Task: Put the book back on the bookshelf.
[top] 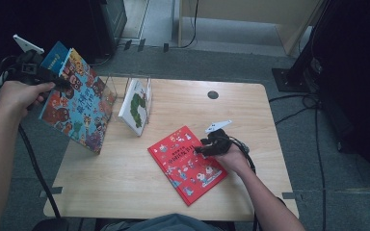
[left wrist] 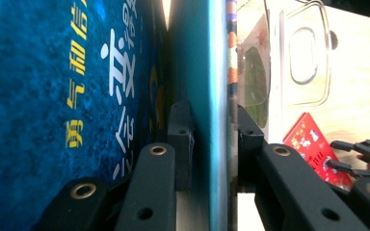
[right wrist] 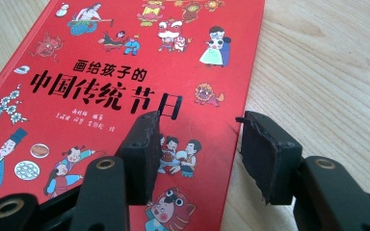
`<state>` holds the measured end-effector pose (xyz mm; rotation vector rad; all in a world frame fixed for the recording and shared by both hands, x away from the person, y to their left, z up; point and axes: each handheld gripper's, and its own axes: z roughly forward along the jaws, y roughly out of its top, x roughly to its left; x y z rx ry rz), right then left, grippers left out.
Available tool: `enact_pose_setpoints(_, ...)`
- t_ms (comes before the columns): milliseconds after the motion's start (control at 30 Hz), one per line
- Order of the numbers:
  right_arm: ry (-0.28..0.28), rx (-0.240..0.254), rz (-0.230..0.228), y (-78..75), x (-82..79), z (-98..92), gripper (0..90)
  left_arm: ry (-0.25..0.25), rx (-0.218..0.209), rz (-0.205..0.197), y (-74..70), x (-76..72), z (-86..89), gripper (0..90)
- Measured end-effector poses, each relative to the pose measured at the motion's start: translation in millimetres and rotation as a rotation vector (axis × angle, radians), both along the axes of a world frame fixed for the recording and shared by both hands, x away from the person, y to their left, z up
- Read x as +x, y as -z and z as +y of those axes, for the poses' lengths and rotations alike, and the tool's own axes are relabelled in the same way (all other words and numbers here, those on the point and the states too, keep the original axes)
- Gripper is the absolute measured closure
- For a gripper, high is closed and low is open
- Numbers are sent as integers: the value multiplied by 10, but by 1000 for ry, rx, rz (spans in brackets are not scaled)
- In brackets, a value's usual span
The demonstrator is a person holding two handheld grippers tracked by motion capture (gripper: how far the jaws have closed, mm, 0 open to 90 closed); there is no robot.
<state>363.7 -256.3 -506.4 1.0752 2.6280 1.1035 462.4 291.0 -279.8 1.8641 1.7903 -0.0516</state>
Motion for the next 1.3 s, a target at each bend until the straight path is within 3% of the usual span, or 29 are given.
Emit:
enact_pose_setpoints(300, 1, 0, 3, -1, -2, -4, 482, 15, -32, 11, -102, -38, 21, 650)
enact_pose_setpoints(533, -3, -2, 1, -2, -2, -4, 482, 51, 17, -1, -261, -90, -17, 561)
enact_pose_setpoints(700, -2, -4, 5, -6, -2, -7, 484, 33, 45, -23, -361, -144, 27, 513)
enact_pose_setpoints(800, -3, -3, 12, -10, -4, -10, 493, 24, 38, -32, -394, -180, 78, 499)
enact_pose_setpoints(867, -7, -5, 9, -12, -5, -9, 491, 30, -22, -48, -440, -214, 101, 512)
enact_pose_setpoints(967, -5, 0, 4, -18, -2, -13, 490, 68, -18, -59, -495, -256, 28, 512)
enact_pose_setpoints(1033, 2, 5, 6, -28, -1, -23, 490, 101, -5, -60, -482, -274, -54, 507)
enact_pose_setpoints(1100, 6, 12, 0, -35, -2, -29, 491, 125, -19, -62, -438, -287, -133, 504)
enact_pose_setpoints(1300, 10, 21, -13, -58, -7, -50, 492, 187, -24, -50, -223, -335, -345, 500)
